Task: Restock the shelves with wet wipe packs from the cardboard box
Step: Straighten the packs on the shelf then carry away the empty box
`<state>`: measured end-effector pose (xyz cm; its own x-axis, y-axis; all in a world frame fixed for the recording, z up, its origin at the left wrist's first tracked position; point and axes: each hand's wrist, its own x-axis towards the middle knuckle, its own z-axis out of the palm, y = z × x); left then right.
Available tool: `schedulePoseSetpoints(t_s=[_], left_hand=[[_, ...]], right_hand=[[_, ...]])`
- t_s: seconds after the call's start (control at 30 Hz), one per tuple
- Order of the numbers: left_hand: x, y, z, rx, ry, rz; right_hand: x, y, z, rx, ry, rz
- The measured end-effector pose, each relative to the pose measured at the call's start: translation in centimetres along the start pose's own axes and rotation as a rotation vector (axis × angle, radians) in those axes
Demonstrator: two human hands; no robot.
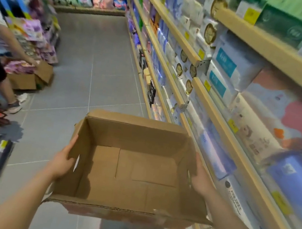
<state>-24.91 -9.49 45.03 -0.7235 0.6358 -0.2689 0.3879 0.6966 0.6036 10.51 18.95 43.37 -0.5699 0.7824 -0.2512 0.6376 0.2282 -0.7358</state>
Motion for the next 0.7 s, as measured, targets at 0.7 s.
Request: schedulePoseSetpoints(t_s=[0.7], left_hand=[[11.8,-1.1,-8.0,0.275,0.333,-0.174]], right_hand=[[15.7,-13.8,3.4,-0.547,0.237,-0.082]])
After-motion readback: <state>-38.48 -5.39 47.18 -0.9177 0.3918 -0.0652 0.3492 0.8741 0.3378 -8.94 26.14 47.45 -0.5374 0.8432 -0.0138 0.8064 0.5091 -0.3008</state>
